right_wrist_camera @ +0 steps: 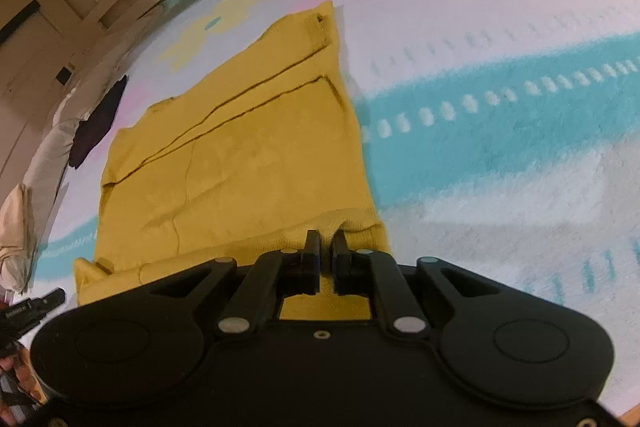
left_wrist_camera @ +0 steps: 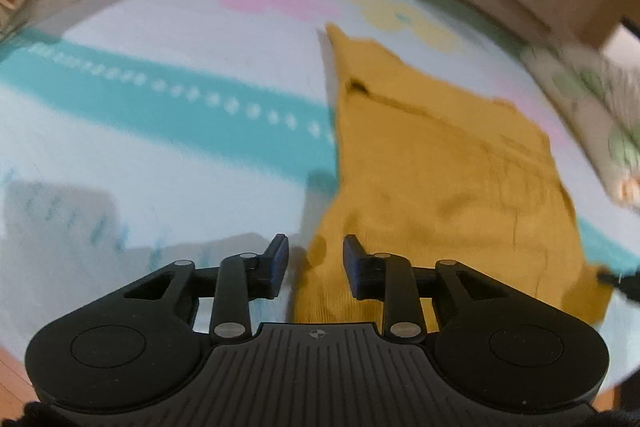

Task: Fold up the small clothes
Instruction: 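Grasp the hem with both grippers and lift it toward the collar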

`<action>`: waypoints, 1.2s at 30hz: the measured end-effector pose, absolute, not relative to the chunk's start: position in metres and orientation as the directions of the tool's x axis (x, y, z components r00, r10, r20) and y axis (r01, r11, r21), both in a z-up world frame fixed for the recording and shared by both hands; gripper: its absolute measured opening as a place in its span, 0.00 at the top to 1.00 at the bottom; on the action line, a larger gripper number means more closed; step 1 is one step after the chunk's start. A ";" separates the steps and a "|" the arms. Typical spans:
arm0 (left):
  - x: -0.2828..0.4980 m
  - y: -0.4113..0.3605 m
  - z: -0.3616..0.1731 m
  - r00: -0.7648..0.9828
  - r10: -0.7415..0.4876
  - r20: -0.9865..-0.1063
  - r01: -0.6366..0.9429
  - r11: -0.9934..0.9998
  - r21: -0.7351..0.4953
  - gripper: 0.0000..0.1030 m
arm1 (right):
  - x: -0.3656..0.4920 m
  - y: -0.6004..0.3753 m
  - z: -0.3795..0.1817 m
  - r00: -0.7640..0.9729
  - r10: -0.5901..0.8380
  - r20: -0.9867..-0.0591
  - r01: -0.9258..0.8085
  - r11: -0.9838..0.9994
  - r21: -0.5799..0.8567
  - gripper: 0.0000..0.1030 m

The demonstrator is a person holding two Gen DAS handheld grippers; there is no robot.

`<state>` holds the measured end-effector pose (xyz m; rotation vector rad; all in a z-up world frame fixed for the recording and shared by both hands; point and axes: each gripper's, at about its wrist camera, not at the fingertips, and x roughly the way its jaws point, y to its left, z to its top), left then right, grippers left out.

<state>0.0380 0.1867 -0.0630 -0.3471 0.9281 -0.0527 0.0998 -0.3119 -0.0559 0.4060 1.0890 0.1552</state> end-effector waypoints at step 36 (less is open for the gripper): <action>0.097 0.191 0.026 0.763 -0.273 -0.586 -0.030 0.891 -0.453 0.96 | 0.131 -0.339 0.046 0.608 0.476 -0.635 -0.017 0.808 0.589 0.87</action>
